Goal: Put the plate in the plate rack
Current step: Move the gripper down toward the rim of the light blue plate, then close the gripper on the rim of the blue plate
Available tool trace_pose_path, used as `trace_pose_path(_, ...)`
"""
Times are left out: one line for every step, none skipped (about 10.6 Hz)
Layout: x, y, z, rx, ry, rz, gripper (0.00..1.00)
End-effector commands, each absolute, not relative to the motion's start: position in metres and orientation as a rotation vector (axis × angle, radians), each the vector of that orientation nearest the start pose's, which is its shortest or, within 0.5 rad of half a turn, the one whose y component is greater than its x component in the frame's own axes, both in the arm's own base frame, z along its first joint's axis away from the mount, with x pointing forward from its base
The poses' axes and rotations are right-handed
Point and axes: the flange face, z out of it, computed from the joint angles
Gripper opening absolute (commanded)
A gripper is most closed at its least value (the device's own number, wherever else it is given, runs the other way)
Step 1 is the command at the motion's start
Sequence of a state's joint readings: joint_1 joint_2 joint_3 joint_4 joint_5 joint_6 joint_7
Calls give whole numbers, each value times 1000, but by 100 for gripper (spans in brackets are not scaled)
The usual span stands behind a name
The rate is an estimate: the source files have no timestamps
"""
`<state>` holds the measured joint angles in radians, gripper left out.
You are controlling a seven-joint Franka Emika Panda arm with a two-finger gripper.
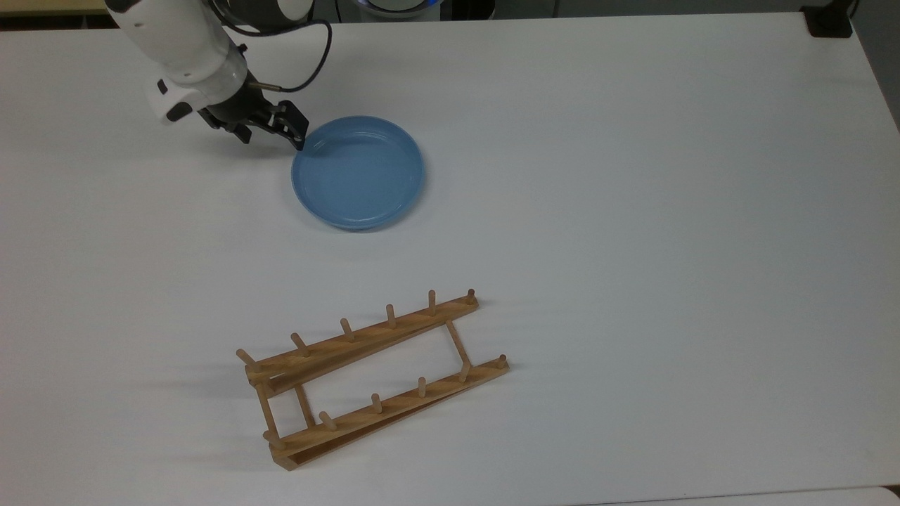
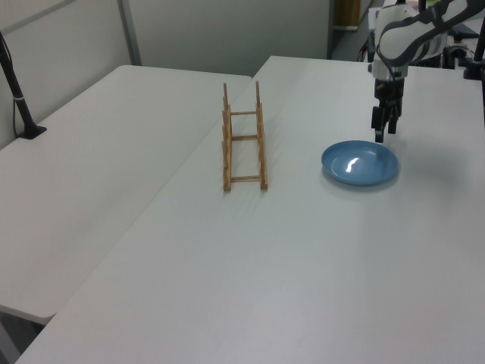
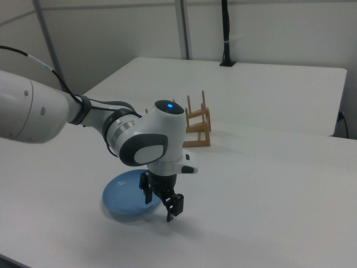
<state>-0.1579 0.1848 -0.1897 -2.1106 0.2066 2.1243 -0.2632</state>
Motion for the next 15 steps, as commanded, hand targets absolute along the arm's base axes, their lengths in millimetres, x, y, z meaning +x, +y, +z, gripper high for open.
trace_pose_path(529,-150,318,-2935,384,162,94)
trace_pose_path(530,-145,318,-2933,385,166,91)
trace_pose_path(533,-137,317,-2935,381,170,87)
trace_pose_path(533,-135,316,-2935,382,176,83)
trace_pose_path(533,-134,305,-2935,382,201,78)
trace_pose_path(533,-134,303,-2935,383,206,65)
trace_pose_path(533,-134,303,-2935,383,206,46)
trace_pose_path(534,-134,303,-2936,383,201,24)
trace_pose_path(534,-135,303,-2937,384,201,1)
trace_pose_path(535,-132,303,-2937,377,200,0)
trace_pose_path(536,-133,306,-2937,378,195,0)
trace_pose_path(538,-133,309,-2938,377,184,0)
trace_pose_path(541,-134,315,-2939,376,170,0)
trace_pose_path(542,-134,321,-2940,372,157,0)
trace_pose_path(542,-135,326,-2940,363,144,0)
